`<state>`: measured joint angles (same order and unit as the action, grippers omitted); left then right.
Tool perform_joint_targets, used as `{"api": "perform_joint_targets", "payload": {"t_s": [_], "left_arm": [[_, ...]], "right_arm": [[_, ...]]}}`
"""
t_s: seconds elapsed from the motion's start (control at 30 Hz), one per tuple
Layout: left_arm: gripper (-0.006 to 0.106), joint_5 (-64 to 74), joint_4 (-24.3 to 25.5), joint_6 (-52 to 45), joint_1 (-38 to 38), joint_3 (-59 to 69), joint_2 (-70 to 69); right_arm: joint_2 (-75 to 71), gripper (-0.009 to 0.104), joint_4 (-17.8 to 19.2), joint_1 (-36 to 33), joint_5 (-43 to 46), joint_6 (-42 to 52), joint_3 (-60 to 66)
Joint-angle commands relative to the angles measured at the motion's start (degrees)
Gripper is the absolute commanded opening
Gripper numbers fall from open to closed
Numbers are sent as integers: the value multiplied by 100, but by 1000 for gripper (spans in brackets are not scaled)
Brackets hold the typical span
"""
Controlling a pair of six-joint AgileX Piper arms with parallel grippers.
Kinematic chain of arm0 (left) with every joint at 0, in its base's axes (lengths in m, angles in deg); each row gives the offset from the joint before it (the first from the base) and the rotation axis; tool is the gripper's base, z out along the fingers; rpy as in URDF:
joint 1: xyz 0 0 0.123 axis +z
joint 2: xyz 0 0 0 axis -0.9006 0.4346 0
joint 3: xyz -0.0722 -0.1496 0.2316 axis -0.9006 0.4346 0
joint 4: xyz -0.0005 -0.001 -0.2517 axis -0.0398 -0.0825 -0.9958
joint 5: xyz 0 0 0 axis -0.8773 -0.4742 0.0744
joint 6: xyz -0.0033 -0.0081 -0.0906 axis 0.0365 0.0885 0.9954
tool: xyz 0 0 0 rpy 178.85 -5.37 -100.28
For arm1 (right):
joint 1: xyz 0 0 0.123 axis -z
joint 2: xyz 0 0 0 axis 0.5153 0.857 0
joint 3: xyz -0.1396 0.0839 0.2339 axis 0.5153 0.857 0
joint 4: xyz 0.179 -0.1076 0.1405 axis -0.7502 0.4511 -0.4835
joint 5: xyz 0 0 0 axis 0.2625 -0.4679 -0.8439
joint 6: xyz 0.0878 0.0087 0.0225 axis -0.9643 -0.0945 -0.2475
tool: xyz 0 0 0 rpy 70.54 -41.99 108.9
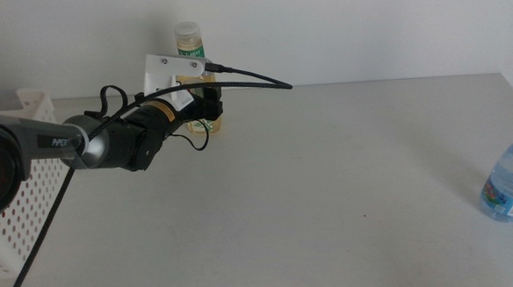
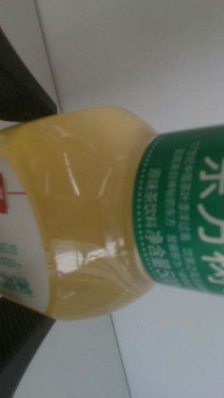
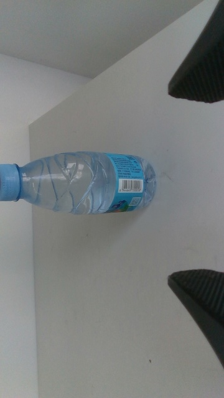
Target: Use arms to grab the bottles and put them into the dustbin to the left of the table.
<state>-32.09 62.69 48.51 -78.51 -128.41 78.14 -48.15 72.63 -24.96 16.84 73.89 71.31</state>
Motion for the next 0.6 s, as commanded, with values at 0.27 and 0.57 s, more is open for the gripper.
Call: {"api": "perform_joint_targets", "payload": {"t_s": [0.27,0.57], "left_arm": [[94,-1145,-155,98,14,-618,206],[73,-1681,-429,98,14,-656,368]], "right_arm": [[-120,75,50,19,446,70,-144],[-120,75,50,19,446,70,-144]]}}
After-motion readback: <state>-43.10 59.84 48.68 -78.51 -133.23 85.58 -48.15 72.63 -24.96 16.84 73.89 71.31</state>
